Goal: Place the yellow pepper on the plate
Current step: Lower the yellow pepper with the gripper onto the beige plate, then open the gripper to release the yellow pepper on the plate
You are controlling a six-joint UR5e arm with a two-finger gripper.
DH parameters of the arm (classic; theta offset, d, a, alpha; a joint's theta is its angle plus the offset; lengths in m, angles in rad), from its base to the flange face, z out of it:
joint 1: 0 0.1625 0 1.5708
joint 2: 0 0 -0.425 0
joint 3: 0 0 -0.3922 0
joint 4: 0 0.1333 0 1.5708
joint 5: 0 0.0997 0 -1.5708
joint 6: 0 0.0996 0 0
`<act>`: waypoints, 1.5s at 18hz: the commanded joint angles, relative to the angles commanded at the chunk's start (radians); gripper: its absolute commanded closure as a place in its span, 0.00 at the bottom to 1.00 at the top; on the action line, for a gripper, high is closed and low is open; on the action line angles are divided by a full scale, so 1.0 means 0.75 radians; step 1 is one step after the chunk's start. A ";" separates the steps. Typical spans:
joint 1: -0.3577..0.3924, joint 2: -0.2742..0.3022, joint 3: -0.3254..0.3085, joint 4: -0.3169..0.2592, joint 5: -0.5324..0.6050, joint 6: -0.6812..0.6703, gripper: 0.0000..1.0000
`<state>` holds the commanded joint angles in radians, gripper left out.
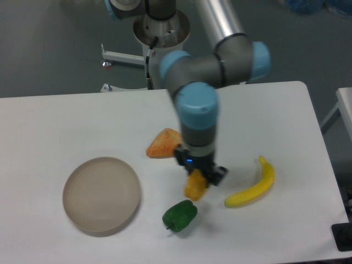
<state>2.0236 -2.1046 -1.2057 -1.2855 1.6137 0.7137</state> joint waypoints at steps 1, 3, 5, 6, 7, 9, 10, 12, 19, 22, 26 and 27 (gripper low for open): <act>-0.035 -0.002 -0.004 0.000 0.000 -0.055 0.40; -0.110 -0.016 -0.004 0.002 0.006 -0.170 0.40; -0.158 -0.029 -0.004 0.002 0.002 -0.272 0.40; -0.190 -0.043 -0.006 0.002 0.004 -0.317 0.40; -0.221 -0.059 -0.008 0.002 0.008 -0.364 0.40; -0.264 -0.096 -0.012 0.004 0.010 -0.442 0.40; -0.288 -0.112 -0.012 0.006 0.010 -0.469 0.40; -0.315 -0.139 -0.010 0.026 0.010 -0.504 0.40; -0.360 -0.166 -0.012 0.039 0.023 -0.506 0.40; -0.360 -0.178 -0.012 0.041 0.023 -0.506 0.40; -0.360 -0.188 -0.012 0.041 0.023 -0.506 0.40; -0.360 -0.188 -0.012 0.041 0.023 -0.506 0.40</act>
<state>1.7533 -2.2457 -1.2149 -1.2548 1.6306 0.3344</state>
